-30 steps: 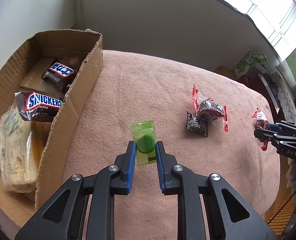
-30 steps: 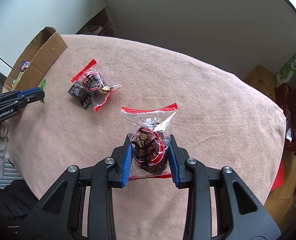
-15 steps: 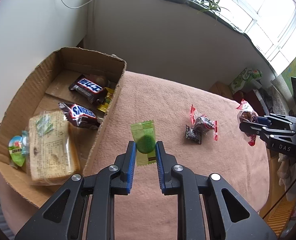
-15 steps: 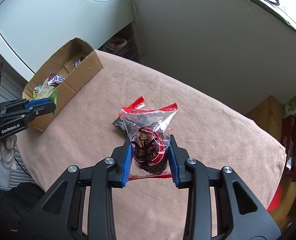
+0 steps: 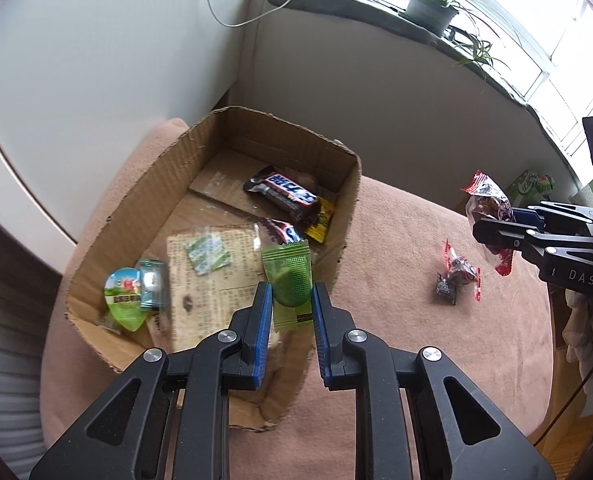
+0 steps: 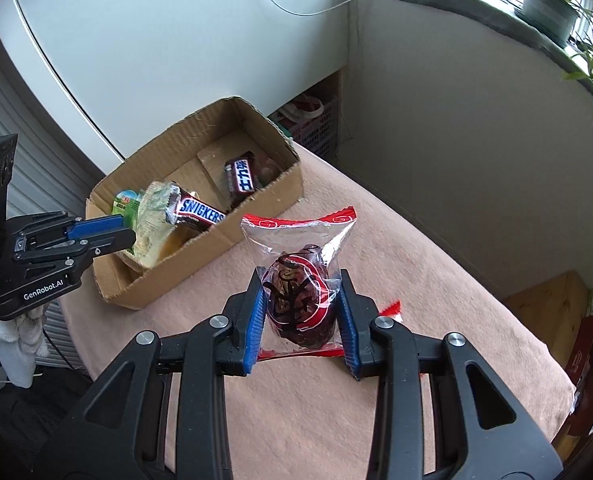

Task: Organize snacks
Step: 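Carry the green candy and red chocolate into the box and open both tools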

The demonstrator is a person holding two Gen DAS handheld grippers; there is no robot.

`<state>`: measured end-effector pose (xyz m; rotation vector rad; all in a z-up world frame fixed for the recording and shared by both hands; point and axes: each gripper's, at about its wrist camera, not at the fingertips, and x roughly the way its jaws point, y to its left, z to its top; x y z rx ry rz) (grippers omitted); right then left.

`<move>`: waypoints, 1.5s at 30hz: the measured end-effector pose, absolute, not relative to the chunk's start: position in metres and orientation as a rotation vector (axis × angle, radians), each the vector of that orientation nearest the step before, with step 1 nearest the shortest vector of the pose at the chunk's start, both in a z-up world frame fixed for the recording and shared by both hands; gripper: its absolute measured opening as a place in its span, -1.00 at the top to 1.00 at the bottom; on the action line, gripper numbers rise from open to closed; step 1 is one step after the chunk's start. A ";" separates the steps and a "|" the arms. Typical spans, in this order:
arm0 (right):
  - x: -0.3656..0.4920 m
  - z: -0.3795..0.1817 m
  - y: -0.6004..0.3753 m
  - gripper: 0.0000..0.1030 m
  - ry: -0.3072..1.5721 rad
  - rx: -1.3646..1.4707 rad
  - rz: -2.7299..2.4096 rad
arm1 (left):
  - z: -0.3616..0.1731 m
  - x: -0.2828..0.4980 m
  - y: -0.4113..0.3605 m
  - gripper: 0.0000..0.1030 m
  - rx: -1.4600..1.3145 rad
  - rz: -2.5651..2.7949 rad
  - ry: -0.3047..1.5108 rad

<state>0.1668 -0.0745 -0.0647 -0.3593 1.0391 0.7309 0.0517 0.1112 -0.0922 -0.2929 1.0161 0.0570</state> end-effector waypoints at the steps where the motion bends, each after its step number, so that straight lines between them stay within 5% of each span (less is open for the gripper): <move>1: 0.168 -0.064 -0.067 0.34 1.037 -0.365 0.741 | -0.093 0.050 0.116 0.65 -0.297 0.068 1.016; 34: 0.198 -0.094 0.087 0.32 1.078 -0.450 0.828 | -0.107 0.049 0.179 0.64 -0.365 0.138 1.016; 35: 0.198 -0.094 0.088 0.26 1.074 -0.454 0.818 | -0.107 0.050 0.179 0.63 -0.367 0.136 1.016; 37: 0.197 -0.091 0.085 -0.41 1.046 -0.456 0.798 | -0.106 0.051 0.180 0.54 -0.372 0.133 1.020; 38: 0.197 -0.088 0.084 -0.50 1.026 -0.453 0.790 | -0.107 0.052 0.180 0.46 -0.378 0.130 1.027; 40: 0.198 -0.084 0.080 -0.56 1.015 -0.435 0.780 | -0.106 0.052 0.180 0.08 -0.381 0.136 1.029; 45: 0.203 -0.080 0.067 -0.56 1.024 -0.389 0.746 | -0.104 0.051 0.176 0.07 -0.371 0.136 1.023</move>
